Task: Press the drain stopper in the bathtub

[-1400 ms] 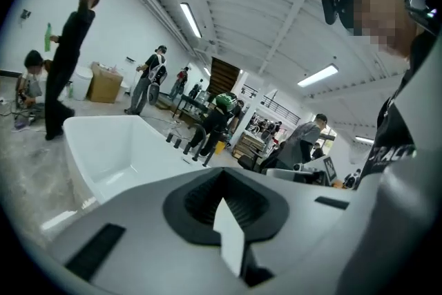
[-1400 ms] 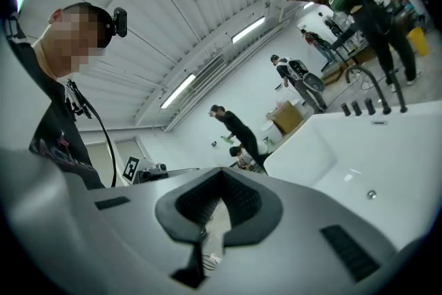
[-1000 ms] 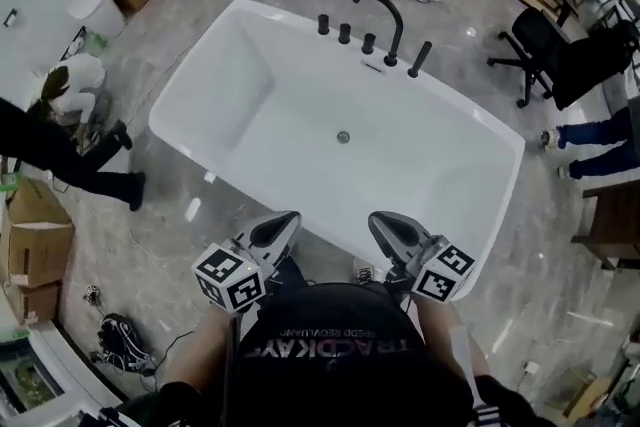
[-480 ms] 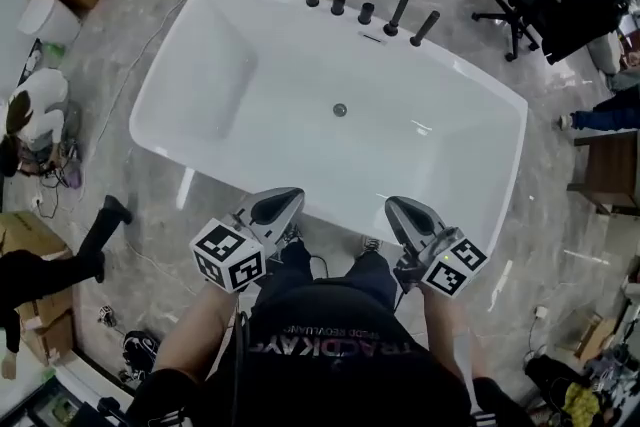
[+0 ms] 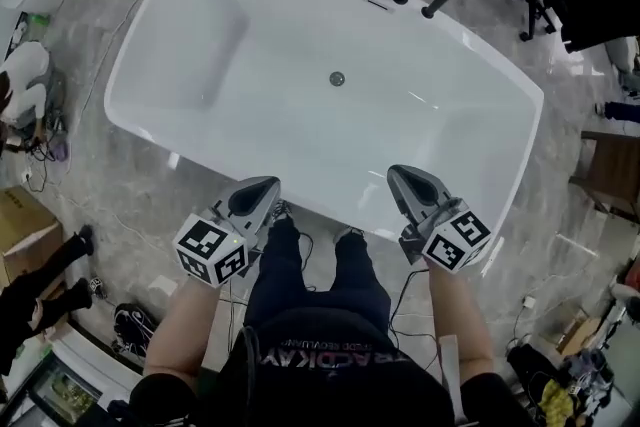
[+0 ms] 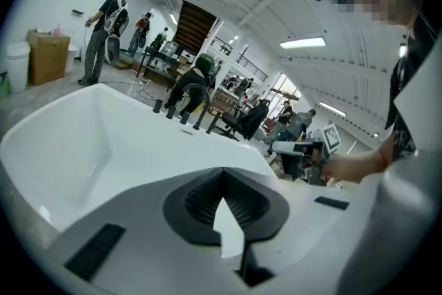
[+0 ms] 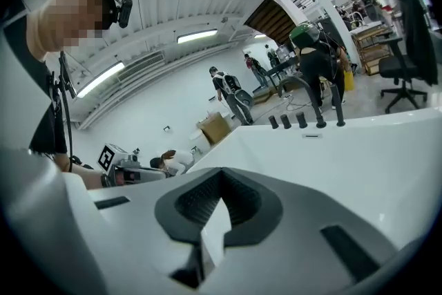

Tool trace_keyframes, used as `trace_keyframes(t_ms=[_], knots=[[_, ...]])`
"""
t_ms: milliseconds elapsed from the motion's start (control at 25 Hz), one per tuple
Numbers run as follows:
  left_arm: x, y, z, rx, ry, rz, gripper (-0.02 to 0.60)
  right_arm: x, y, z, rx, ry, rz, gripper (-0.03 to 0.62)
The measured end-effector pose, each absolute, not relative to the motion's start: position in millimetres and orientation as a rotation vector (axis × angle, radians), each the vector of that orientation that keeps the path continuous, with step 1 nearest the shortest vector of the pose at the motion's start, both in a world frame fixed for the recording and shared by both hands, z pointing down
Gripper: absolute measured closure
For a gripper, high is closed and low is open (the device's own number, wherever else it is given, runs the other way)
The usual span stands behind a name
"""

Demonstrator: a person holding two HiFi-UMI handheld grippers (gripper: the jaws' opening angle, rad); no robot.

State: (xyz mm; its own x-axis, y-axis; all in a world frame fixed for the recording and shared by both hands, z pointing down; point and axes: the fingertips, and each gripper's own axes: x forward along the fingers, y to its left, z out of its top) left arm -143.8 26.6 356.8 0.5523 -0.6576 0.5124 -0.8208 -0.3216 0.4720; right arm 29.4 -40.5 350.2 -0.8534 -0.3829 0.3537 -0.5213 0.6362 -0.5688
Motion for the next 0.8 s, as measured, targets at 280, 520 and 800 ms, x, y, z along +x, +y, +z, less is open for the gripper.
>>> trace_keyframes(t_ms=[280,520,800], knots=[[-123,5,407,2.210,-1.185,0.491,0.575,35,-85,432,0.684,-2.595,0.958,0.585],[-114,-24,451,2.386,-1.125,0.621,0.575,18,-119,520,0.674,-2.504,0.855,0.585],[-120,-52,517,2.461,-1.110,0.678,0.575,-4,-163,640,0.644,-2.355,0.726,0.584]])
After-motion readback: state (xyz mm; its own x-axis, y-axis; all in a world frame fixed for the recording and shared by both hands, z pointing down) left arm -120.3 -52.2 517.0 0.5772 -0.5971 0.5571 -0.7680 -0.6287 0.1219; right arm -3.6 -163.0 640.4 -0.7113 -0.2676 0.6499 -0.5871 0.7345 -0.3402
